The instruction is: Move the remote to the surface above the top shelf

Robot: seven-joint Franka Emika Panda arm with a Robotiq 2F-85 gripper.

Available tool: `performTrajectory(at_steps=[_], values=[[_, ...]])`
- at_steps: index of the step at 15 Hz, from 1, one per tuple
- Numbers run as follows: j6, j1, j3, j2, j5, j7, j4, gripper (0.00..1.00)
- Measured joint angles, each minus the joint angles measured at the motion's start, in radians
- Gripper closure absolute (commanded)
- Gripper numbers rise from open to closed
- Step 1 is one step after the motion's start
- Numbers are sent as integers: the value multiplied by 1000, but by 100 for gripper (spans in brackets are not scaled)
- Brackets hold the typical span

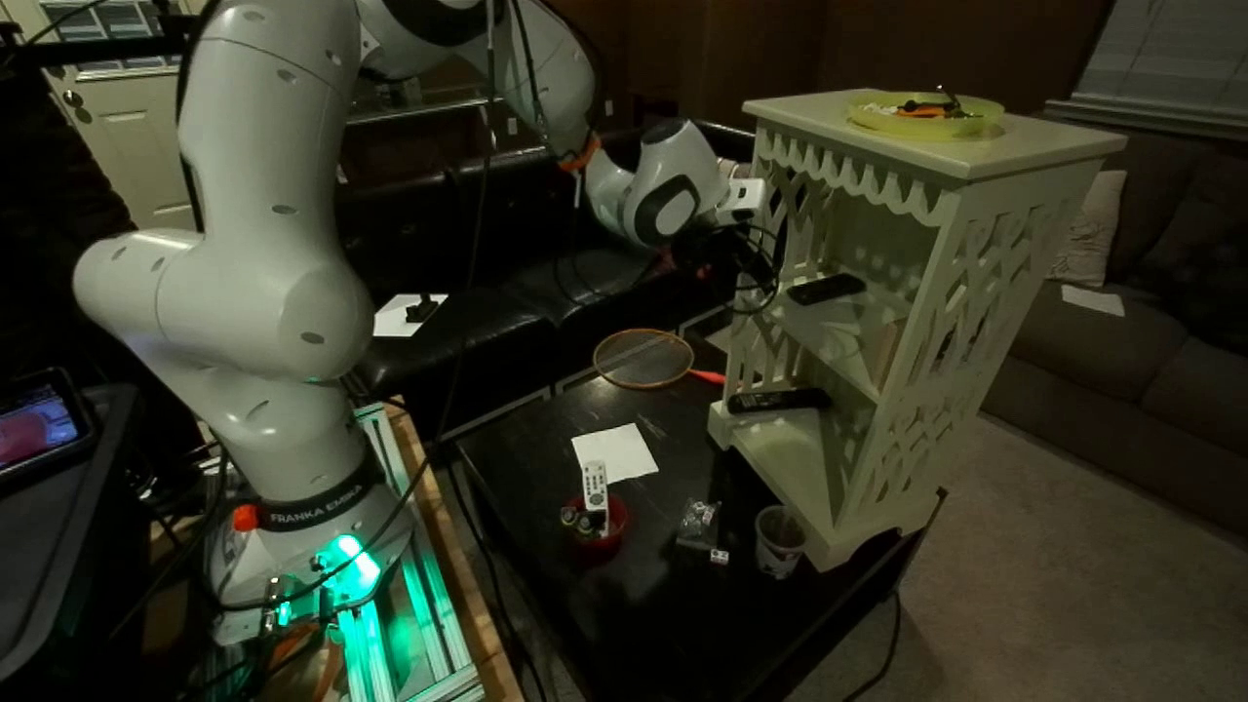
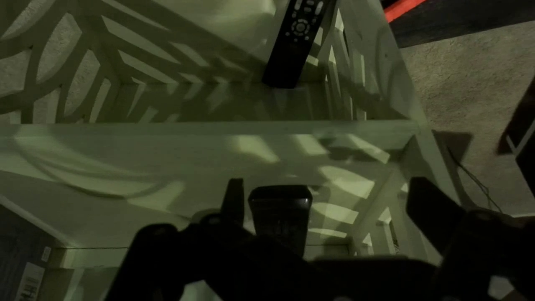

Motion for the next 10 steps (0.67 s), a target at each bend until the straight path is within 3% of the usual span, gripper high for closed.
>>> performTrajectory(at_steps=[4, 10], values=[[-161, -16, -23, 5, 317, -277, 89, 0], [-403, -18, -162, -140, 759, -639, 234, 0]])
